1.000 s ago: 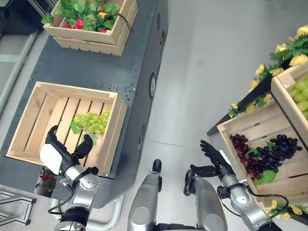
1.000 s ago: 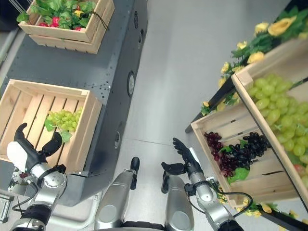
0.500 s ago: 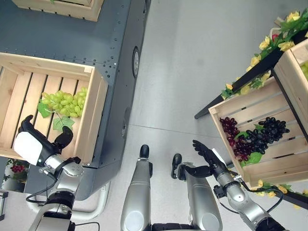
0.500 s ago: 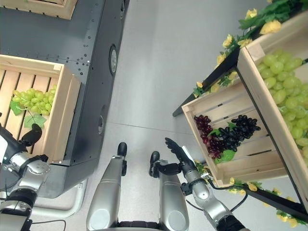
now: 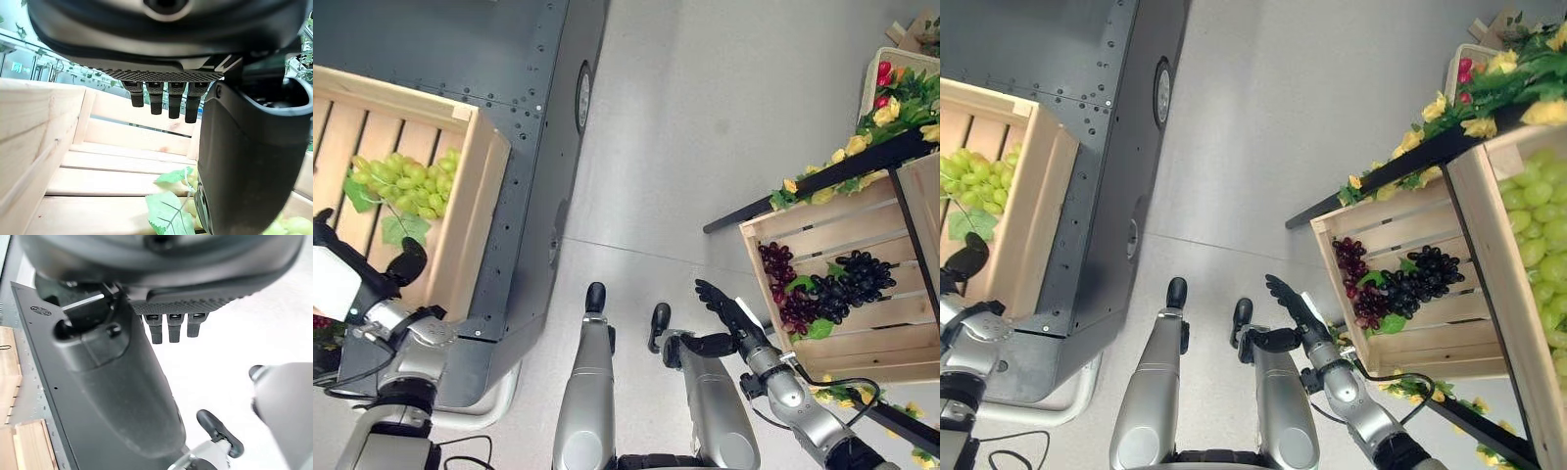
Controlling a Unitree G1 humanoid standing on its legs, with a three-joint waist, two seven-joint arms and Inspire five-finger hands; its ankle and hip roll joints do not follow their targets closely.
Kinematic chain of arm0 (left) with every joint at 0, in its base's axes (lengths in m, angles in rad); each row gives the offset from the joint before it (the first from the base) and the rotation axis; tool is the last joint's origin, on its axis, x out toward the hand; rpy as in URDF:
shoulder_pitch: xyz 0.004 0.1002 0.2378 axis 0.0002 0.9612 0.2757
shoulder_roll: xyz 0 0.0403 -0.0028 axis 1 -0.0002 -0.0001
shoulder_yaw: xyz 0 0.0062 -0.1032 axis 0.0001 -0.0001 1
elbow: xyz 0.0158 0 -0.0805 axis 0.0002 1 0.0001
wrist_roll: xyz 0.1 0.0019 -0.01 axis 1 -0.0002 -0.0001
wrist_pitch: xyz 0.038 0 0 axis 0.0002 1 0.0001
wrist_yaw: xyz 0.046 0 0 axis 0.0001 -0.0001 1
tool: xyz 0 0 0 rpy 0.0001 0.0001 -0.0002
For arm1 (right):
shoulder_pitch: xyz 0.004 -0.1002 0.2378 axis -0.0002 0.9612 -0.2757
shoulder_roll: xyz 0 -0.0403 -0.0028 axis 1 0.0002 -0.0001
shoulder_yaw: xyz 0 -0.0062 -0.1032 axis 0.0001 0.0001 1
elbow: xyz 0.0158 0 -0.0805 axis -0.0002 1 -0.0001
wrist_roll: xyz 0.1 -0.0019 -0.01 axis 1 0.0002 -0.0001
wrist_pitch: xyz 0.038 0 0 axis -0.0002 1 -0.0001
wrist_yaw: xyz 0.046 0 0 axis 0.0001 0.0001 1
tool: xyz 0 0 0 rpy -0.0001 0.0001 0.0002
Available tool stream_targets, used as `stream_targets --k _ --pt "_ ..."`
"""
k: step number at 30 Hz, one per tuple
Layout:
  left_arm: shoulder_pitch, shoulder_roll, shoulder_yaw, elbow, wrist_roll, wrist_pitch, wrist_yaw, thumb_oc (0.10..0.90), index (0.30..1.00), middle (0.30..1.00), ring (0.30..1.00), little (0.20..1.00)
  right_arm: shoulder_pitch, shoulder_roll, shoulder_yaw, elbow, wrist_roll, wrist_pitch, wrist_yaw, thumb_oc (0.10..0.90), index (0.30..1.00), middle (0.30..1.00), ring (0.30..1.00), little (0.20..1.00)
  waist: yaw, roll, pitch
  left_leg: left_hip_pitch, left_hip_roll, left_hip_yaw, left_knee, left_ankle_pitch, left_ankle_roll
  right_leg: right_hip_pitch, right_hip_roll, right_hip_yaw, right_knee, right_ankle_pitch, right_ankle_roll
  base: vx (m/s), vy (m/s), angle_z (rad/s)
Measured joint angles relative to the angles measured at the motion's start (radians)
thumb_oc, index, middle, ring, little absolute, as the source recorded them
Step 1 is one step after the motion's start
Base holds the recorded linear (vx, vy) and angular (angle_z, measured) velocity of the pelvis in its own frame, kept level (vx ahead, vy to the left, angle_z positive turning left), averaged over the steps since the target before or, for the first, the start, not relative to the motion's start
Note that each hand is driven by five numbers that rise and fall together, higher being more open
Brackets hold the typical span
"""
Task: Pick up the fruits from the basket on one side to the basket on the other side
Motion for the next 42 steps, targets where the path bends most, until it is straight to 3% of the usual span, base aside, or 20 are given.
stream_targets --k 5,9,17,31,36,42 --pt "-0.054 0.063 -0.061 -0.002 0.057 0.066 -0.024 0.8 0.9 0.9 0.9 0.9 -0.026 0.005 0.025 -0.011 0.018 -0.003 0.0 0.8 0.9 0.9 0.9 0.9 0.01 -0.027 -0.002 0.005 0.003 0.009 0.004 -0.01 0.005 0.015 0.002 0.006 -0.023 0.007 0.016 0.01 0.015 -0.02" --pt "-0.088 0.087 -0.099 0.0 0.102 0.114 -0.037 0.8 0.9 0.9 0.9 0.9 -0.025 0.012 0.031 -0.01 0.017 -0.003 0.0 0.8 0.9 0.9 0.9 0.9 0.008 -0.029 -0.002 -0.006 0.003 0.017 0.004 -0.013 0.011 0.003 -0.004 0.01 -0.024 0.006 0.017 0.01 0.023 -0.05" --pt "-0.144 0.134 -0.124 0.033 0.137 0.143 -0.063 0.8 0.9 0.9 0.9 0.9 -0.027 0.022 0.031 -0.011 0.018 -0.003 0.0 0.8 0.9 0.9 0.9 0.9 0.008 -0.029 -0.002 -0.04 0.008 0.019 -0.002 -0.006 0.005 -0.035 0.0 0.011 -0.023 0.01 0.018 0.0 0.003 -0.01" --pt "-0.169 0.155 -0.119 0.054 0.135 0.109 -0.094 0.8 0.9 0.9 0.9 0.9 -0.03 0.04 0.031 -0.011 0.016 -0.003 0.0 0.8 0.9 0.9 0.9 0.9 0.006 -0.041 -0.002 -0.037 0.007 0.023 -0.031 0.006 0.002 -0.039 -0.005 0.007 -0.024 0.008 0.015 0.0 -0.007 0.01" --pt "-0.099 0.154 -0.068 -0.007 0.137 0.089 -0.096 0.8 0.9 0.9 0.9 0.9 -0.028 0.042 0.029 -0.011 0.016 -0.003 0.0 0.8 0.9 0.9 0.9 0.9 0.005 -0.043 -0.002 -0.029 0.001 0.025 -0.035 0.011 0.01 -0.036 -0.008 0.006 -0.024 0.011 0.009 0.0 -0.028 0.02" --pt "0.012 0.154 -0.056 -0.108 0.138 0.088 -0.166 0.8 0.9 0.9 0.9 0.9 -0.025 0.042 0.023 -0.011 0.015 -0.003 0.0 0.8 0.9 0.9 0.9 0.9 0.009 -0.043 -0.002 0.047 -0.009 0.031 -0.07 0.015 0.013 0.031 -0.02 0.004 -0.042 0.01 0.01 0.0 0.0 0.0"
